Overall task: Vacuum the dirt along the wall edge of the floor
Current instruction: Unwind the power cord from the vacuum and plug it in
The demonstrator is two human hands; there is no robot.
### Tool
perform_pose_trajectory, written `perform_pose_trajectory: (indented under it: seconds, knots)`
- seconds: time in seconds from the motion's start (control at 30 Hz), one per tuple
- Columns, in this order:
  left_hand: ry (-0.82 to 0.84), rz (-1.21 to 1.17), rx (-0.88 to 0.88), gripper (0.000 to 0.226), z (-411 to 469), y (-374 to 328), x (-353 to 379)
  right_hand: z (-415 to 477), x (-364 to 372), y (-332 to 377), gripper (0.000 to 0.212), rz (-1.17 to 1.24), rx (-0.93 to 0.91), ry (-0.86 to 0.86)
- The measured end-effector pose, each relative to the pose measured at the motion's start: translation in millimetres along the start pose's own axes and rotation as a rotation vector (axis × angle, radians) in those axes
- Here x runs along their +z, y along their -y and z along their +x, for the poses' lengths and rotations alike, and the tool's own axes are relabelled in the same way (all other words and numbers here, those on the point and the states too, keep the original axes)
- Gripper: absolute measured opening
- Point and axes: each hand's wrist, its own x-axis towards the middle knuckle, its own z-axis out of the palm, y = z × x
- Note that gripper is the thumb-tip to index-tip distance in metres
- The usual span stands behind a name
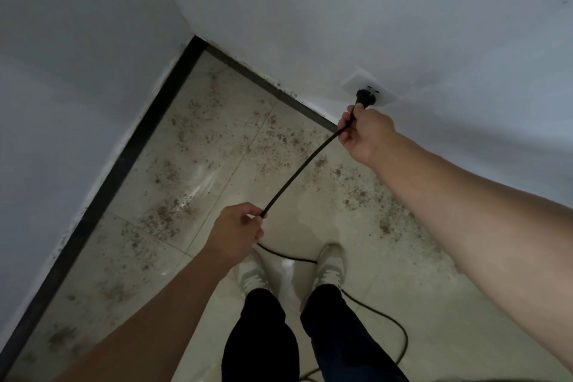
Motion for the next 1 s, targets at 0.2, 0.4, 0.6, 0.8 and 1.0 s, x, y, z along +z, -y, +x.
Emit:
perform_pose_trajectory:
  seconds: [0.2, 0.4, 0.6, 0.8, 1.0]
  knots:
    - [0.023, -0.009, 0.043, 0.022, -5.3, -13.8, -8.5, -7.5, -13.5, 9.2, 0.026, 0.082, 0.0, 0.038]
    - [0.018, 0.005, 0.036, 0.023, -1.6, -12.6, -8.6, -4.4, -7.8, 11.9, 0.026, 0.031, 0.048, 0.023]
    - [0.042, -0.035, 0.078, 0.02, -2.5, -9.8, -10.4, -0.2, 2.1, 14.6, 0.032, -0.029, 0.028, -0.036]
    - [0.078, -0.025, 0.091, 0.012, -5.2, -4.0, 0.0, 2.9, 2.8, 22.9, 0.037, -0.105, 0.019, -0.084]
    - [0.117, 0.155, 0.119, 0.023, -14.8, 30.1, 4.2, 6.6, -3.6, 22.3, 0.031, -0.111, -0.01, -0.069]
